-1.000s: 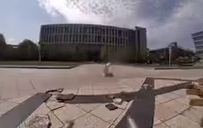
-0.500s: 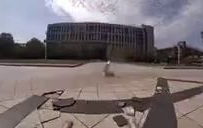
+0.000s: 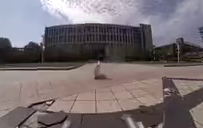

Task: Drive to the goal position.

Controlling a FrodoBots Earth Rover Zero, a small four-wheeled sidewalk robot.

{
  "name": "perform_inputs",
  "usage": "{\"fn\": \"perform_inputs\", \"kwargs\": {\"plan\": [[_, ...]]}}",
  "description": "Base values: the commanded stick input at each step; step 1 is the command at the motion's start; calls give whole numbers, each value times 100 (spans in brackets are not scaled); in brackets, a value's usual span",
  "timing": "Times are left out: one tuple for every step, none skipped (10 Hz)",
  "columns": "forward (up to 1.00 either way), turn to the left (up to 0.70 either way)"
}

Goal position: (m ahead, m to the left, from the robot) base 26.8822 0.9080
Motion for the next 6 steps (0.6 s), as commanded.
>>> {"fn": "perform_inputs", "kwargs": {"plan": [[70,-33],[70,-31],[70,-14],[70,0],[70,0],[51,0]]}}
